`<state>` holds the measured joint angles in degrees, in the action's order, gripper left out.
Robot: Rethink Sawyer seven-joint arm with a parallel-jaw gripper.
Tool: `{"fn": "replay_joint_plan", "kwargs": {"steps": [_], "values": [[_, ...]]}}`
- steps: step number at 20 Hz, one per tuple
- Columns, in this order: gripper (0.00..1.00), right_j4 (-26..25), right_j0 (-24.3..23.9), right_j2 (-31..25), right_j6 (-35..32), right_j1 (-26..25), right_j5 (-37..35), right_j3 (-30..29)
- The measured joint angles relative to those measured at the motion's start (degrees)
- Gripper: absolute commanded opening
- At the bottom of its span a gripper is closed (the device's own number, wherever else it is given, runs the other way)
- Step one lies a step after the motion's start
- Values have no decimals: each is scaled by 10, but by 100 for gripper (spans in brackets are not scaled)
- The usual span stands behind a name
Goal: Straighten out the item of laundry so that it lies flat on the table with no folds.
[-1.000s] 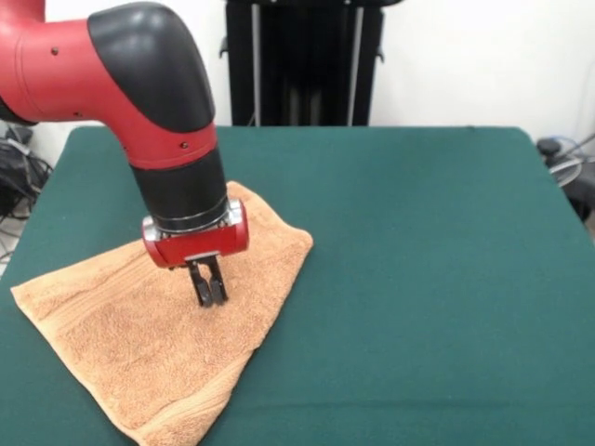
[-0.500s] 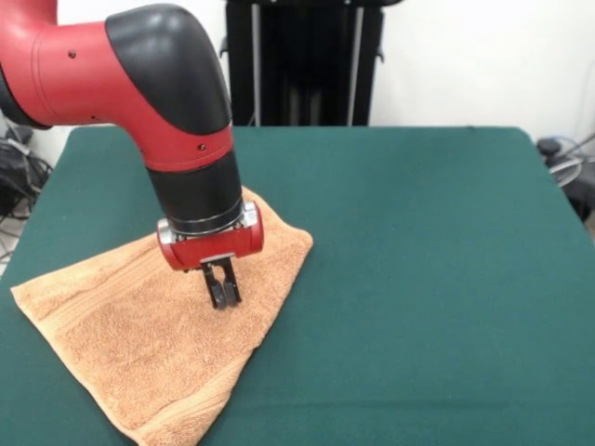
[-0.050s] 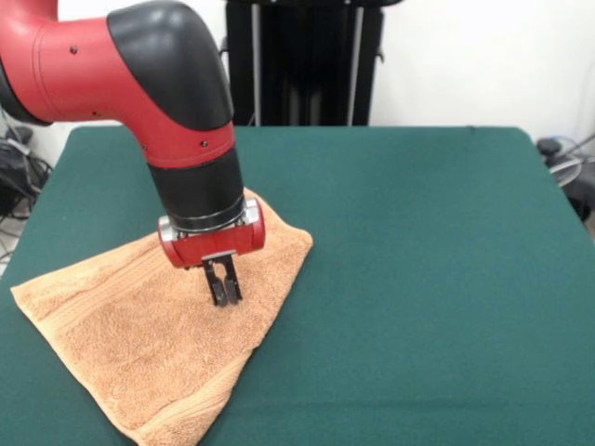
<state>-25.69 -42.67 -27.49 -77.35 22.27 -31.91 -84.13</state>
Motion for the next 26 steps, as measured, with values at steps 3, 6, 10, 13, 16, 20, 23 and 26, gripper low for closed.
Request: {"fn": "replay_joint_plan", "kwargs": {"steps": [3,6,10,13,16,20,23,26], "values": [[0,1,5,0,0,16,1,-3],[0,5,4,0,0,17,7,-3],[0,6,0,0,0,8,22,-2],[0,6,-5,0,0,-5,36,-2],[0,6,-5,0,0,-12,36,-1],[0,6,-8,-1,0,-23,36,7],[100,10,-23,-9,0,-42,36,16],[100,11,-24,-11,0,-42,35,16]]}}
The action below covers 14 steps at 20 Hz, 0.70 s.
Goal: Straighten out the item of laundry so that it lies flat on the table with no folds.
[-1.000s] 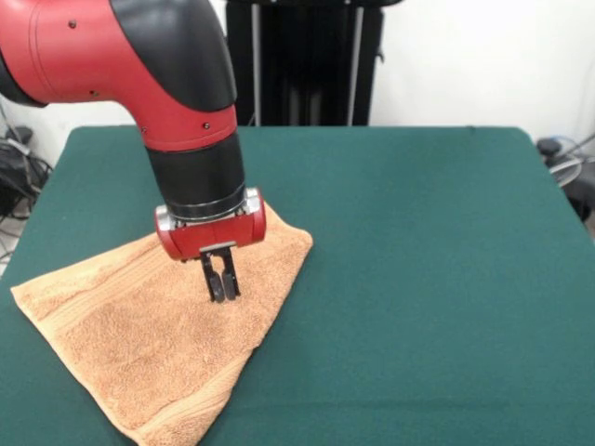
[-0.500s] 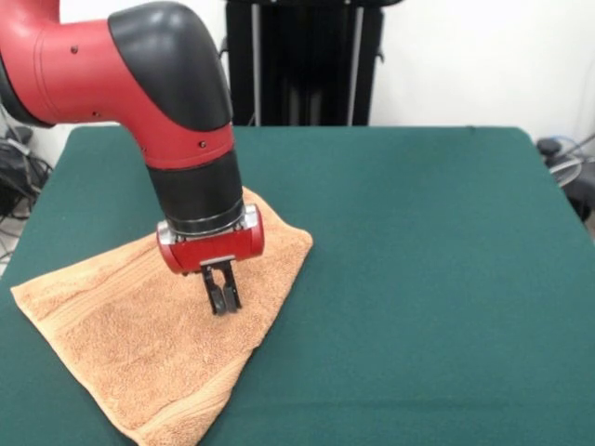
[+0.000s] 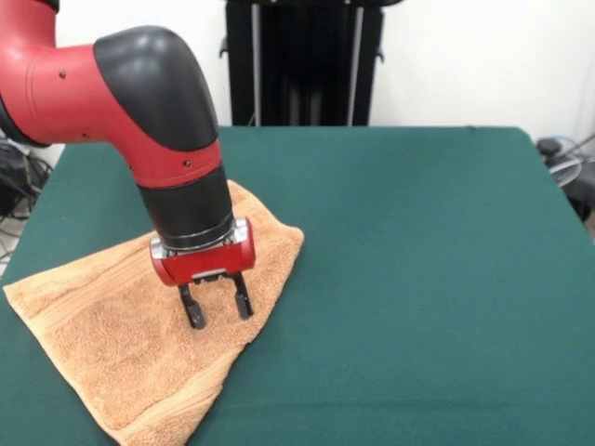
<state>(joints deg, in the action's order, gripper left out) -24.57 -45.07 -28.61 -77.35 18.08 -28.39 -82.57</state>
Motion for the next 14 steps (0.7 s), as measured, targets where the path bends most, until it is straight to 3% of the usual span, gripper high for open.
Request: {"fn": "replay_joint_plan", "kwargs": {"steps": [14], "values": [[100,-3,1,-1,0,10,0,-2]]}}
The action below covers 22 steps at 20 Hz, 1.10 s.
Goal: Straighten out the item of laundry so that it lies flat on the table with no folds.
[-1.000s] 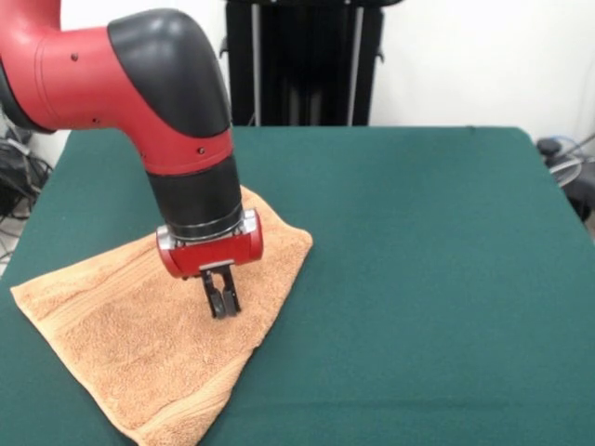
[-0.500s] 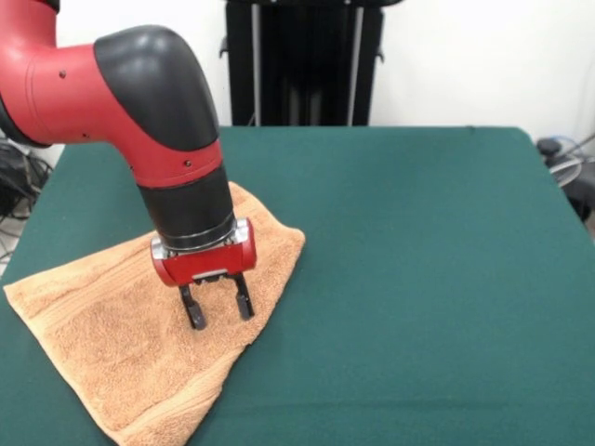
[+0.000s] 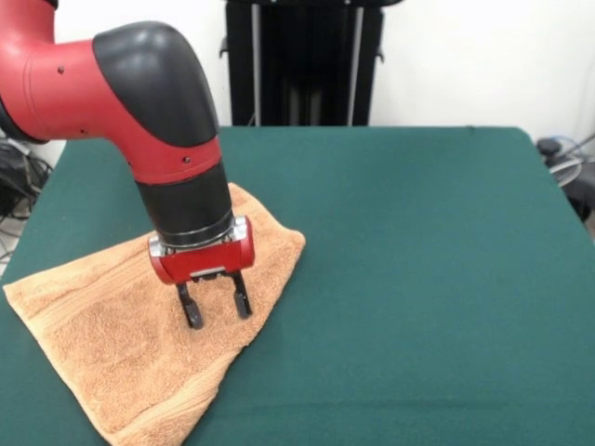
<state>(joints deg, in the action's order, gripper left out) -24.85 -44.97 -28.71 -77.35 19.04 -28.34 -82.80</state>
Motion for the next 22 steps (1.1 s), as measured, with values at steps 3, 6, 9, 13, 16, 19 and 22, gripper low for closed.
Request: {"fn": "replay_joint_plan", "kwargs": {"steps": [3,6,9,13,16,19,22], "values": [[100,-10,2,0,0,23,0,-3],[100,-23,5,1,0,62,0,-3],[100,-38,12,8,0,101,0,-3],[100,-60,23,23,0,126,4,4],[100,-78,33,39,0,123,21,16],[100,-93,45,58,0,106,52,29],[100,-102,53,71,0,90,74,36]]}}
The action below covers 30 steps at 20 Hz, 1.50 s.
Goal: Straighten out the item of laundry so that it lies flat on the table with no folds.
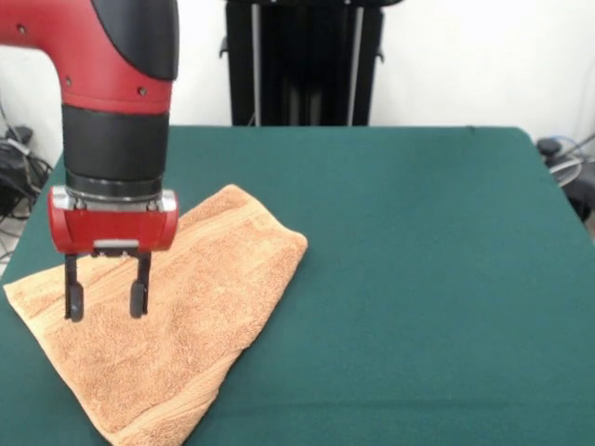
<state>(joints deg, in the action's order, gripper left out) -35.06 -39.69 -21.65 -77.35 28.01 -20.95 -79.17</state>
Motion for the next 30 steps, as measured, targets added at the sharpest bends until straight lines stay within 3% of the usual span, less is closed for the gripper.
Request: {"fn": "replay_joint_plan", "kwargs": {"steps": [15,20,23,30], "values": [[100,8,3,11,0,-78,-5,37],[100,44,6,9,0,-116,-98,99],[100,77,14,5,0,-141,-210,168],[100,96,29,-16,0,-203,-404,322]]}}
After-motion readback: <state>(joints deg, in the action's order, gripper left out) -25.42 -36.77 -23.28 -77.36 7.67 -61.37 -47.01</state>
